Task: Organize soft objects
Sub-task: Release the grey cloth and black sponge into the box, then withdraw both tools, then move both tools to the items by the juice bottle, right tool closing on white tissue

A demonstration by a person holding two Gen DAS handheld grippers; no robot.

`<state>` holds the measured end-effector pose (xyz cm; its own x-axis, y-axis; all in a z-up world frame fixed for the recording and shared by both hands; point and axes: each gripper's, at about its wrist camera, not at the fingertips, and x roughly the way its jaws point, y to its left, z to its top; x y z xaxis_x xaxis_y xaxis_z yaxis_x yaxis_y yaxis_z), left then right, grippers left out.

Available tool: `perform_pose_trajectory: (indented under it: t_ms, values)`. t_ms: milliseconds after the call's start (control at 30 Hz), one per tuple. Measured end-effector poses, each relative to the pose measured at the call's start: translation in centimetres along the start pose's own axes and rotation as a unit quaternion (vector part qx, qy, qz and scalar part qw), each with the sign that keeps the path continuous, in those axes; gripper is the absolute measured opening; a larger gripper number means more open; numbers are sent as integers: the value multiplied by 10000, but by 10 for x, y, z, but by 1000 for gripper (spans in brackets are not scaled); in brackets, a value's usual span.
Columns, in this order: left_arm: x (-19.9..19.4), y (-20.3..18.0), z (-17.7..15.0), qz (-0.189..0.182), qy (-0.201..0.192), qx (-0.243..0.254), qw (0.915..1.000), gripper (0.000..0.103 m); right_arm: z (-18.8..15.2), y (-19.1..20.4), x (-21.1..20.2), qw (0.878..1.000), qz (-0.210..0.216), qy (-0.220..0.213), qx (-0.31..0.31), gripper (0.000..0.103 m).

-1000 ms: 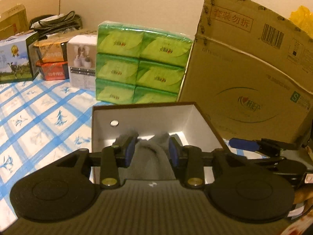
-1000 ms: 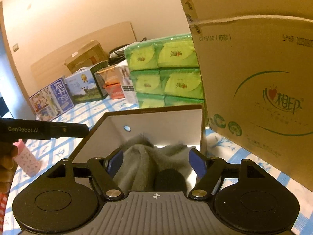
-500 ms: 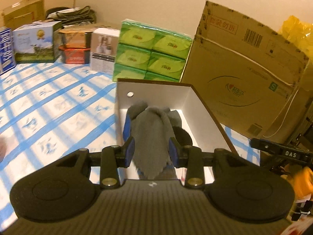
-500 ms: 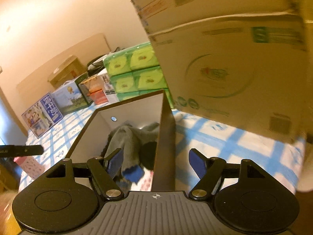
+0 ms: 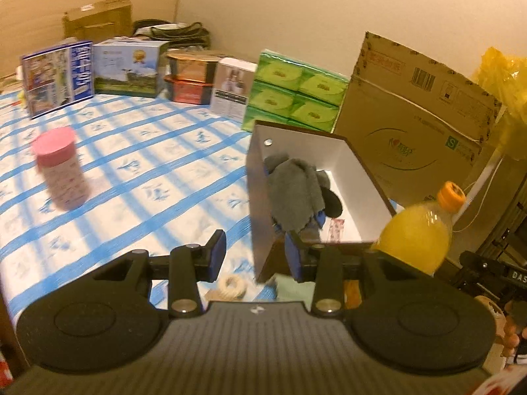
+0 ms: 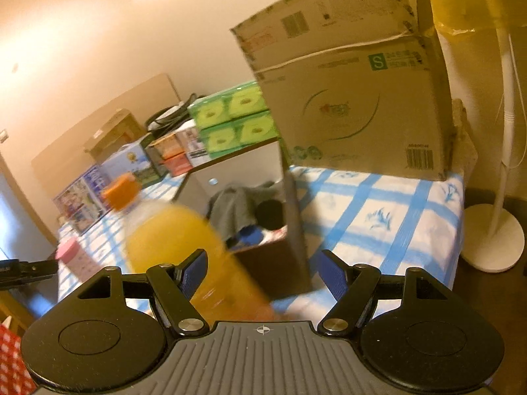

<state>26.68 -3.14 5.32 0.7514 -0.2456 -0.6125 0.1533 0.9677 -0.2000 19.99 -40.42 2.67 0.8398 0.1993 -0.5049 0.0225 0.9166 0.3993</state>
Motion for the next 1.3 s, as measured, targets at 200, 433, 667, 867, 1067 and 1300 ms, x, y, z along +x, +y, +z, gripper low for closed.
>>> perform_pose_trajectory:
  t_ms: [200,433,667,867,1067,1300]
  values:
    - [-43,15,-25,128,-24,-170,9998,35,-28,40,-30,9996,235,52,-151,74]
    - [-83,25,-51,241,-72,-258,9994,38,-58,80,-50,9980,446,178,-399,74]
    - [-110,33,-73,255,-110,-351,9990,42,-83,108,-61,9956,543,362,-677,74]
    - [-120,33,-91,364,-116,-290,9988,42,-100,123,-71,9937,531,403,-896,74]
    - [-126,34,-105,417,-80,-256,9988,42,-111,129,-76,9929,529,477,-948,74]
    - [-118,36,-112,486,48,-221,9986,42,-120,131,-68,9916,566,578,-1013,74]
